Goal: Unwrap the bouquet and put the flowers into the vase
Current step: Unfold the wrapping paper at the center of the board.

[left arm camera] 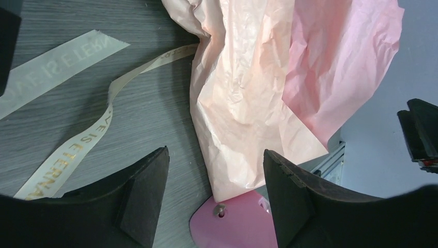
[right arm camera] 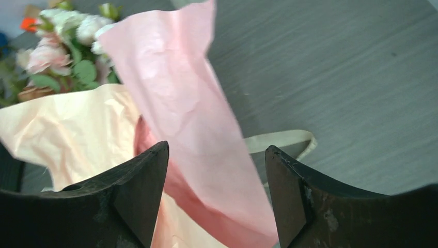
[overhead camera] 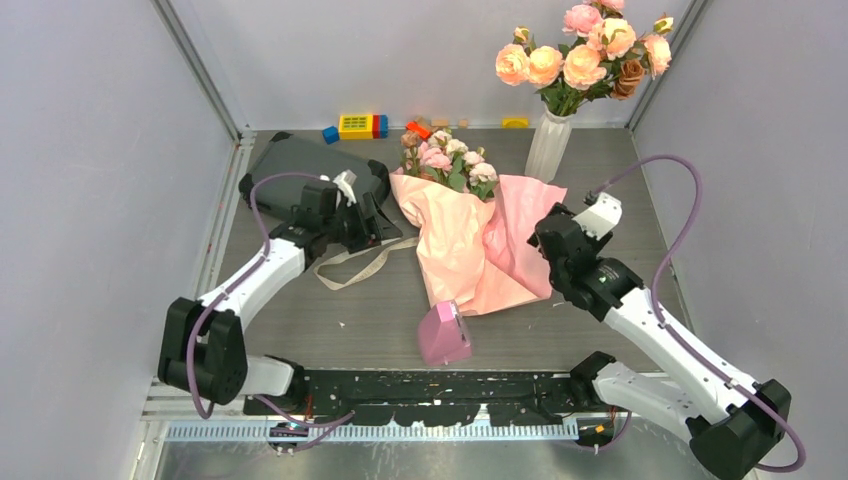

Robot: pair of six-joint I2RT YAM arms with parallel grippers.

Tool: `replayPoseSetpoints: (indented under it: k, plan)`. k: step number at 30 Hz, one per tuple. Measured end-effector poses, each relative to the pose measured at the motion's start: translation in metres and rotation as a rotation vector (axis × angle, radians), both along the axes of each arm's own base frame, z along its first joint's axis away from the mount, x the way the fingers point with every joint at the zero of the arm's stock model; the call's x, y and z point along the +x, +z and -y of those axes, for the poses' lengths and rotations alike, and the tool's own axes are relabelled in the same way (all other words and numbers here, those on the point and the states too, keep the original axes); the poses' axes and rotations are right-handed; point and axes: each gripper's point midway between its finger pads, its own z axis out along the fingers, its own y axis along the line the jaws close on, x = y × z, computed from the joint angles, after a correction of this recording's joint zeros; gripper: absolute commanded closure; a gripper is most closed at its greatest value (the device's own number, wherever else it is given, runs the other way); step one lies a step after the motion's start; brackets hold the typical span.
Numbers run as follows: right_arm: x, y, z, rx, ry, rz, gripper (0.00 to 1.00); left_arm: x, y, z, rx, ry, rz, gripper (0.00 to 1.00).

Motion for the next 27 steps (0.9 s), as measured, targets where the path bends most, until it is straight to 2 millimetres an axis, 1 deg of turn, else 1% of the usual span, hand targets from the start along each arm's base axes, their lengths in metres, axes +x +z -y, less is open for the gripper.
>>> replayPoseSetpoints:
  k: [2,4,7,9,10,11,12,14,17,19,21,23,27]
  plan:
    - [0.007,0.007,-0.013,0.001,0.081,0.009,0.26,0.004,-0.006,0.005,-0.004,-0.004,-0.009,0.33]
    - [0.017,0.012,-0.033,0.002,0.18,-0.009,0.26,0.006,-0.015,0.009,-0.006,-0.004,-0.032,0.33]
    - [0.037,0.021,-0.074,0.033,0.346,-0.029,0.27,0.009,-0.031,0.014,-0.002,-0.01,-0.068,0.34]
    - [0.049,0.022,-0.099,0.06,0.439,-0.038,0.29,0.01,-0.039,0.018,0.001,-0.013,-0.087,0.35]
    - [0.054,0.019,-0.112,0.075,0.484,-0.047,0.29,0.01,-0.044,0.02,-0.001,-0.015,-0.096,0.36]
    - [0.059,0.014,-0.125,0.092,0.528,-0.06,0.3,0.011,-0.047,0.023,-0.002,-0.018,-0.103,0.36]
    - [0.062,0.009,-0.134,0.103,0.556,-0.073,0.3,0.01,-0.051,0.025,-0.001,-0.022,-0.11,0.36]
    - [0.069,-0.009,-0.151,0.122,0.609,-0.12,0.32,0.01,-0.058,0.028,0.003,-0.028,-0.125,0.36]
    - [0.076,-0.038,-0.172,0.132,0.67,-0.213,0.34,0.01,-0.069,0.031,0.013,-0.034,-0.15,0.36]
    - [0.083,-0.053,-0.182,0.133,0.693,-0.259,0.34,0.011,-0.074,0.033,0.018,-0.036,-0.163,0.36]
    - [0.09,-0.068,-0.19,0.129,0.706,-0.3,0.34,0.014,-0.078,0.036,0.021,-0.041,-0.171,0.36]
    - [0.093,-0.079,-0.193,0.116,0.71,-0.335,0.34,0.017,-0.08,0.04,0.022,-0.046,-0.173,0.36]
    - [0.099,-0.093,-0.193,0.081,0.701,-0.382,0.34,0.022,-0.084,0.051,0.023,-0.067,-0.17,0.37]
